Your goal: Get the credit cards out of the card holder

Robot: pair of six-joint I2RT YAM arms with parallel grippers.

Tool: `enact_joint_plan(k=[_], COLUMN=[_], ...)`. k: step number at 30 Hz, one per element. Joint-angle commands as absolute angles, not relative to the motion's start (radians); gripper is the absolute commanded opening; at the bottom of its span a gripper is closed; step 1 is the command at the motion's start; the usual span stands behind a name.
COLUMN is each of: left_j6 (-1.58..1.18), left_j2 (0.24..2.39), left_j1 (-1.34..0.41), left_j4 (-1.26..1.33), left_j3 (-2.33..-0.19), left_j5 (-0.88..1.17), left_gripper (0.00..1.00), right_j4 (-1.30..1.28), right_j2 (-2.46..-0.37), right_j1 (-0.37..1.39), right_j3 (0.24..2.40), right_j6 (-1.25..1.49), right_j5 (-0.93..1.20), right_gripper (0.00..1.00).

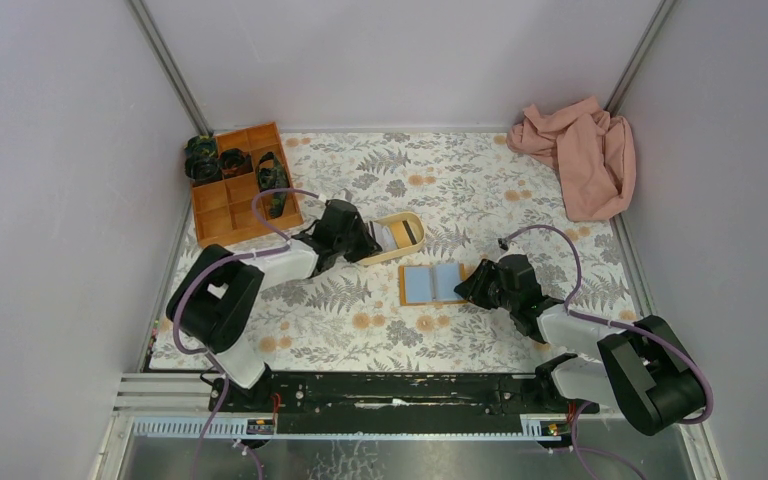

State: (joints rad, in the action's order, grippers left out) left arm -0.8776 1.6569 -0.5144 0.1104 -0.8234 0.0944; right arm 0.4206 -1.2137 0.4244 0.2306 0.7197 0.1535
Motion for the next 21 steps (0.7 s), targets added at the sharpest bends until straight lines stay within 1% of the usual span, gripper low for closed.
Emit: enact_joint_plan(k=[1,21], left_j6=[-0.901,-0.943], left_j2=[1.675,1.771], left_j1=[-0.510,-0.537], left_j4=[0.194,0.257], left_j3=[-0.857,-0.926], left_j5=[0.127,0.146], left_gripper=[0.00,0.00], right_j4=[0.365,0.368], right_j2=[-1.236,-1.244], right_j1=[0.423,0.422], right_j3=[0.230,0.232], right_j6=[0.698,0.696], right_j5=[0.168,0.170], right_gripper=[0.29,0.29])
